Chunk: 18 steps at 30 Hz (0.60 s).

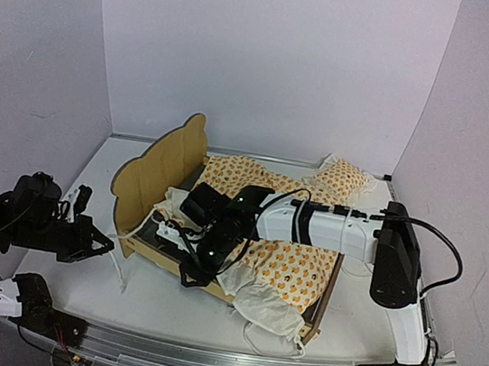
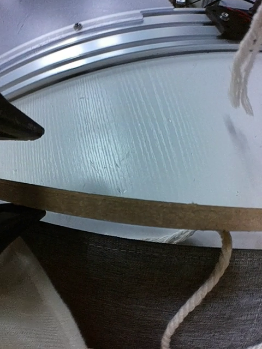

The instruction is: Set up the pet bed

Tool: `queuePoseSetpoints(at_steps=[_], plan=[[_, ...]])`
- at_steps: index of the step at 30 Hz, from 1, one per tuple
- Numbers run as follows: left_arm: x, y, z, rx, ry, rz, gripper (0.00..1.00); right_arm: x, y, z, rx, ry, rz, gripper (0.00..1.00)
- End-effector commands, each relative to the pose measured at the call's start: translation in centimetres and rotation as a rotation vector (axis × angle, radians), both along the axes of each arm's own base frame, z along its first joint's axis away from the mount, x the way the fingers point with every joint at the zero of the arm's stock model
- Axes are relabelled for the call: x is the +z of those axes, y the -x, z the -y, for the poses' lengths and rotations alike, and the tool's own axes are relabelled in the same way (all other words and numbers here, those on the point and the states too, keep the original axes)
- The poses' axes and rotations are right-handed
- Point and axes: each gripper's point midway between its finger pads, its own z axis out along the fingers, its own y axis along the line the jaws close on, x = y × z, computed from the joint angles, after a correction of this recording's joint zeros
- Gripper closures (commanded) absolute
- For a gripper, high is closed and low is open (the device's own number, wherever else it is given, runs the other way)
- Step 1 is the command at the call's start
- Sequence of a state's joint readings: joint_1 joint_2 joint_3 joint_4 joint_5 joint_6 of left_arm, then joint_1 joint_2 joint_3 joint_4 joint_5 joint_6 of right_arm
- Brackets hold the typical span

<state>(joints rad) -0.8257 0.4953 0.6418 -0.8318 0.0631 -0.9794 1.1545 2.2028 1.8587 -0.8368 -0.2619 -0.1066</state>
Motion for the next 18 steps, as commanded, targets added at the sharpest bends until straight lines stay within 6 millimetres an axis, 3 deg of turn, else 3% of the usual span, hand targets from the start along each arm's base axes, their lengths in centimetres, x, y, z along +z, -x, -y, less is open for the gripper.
queuePoseSetpoints(at_steps=[1,5,9,12,18], plan=[[-0.9,-0.7,-0.6,0.097,0.020,-0.030,1.00,0.7,-1.3,-1.9,0.011,-0.041,0.115,0.67],[-2.7,-0.8,-0.4,0.095,-0.035,-0.072,1.00,0.3,-2.1,-2.2,-0.039,-0.056,0.146,0.78],[-5.6,-1.7,-0.5,0.161,-0.051,-0.104,1.00,0.9,-3.2,-2.3,-0.113,-0.077,0.179,1.00],[-7.5,-2.6,-0.9,0.239,-0.025,-0.088,0.98,2.6,-3.5,-2.3,-0.147,-0.112,0.173,1.00],[-10.4,-4.4,-0.8,0.275,-0.030,-0.007,0.71,6.0,-2.6,-2.7,-0.185,-0.198,0.034,1.00]])
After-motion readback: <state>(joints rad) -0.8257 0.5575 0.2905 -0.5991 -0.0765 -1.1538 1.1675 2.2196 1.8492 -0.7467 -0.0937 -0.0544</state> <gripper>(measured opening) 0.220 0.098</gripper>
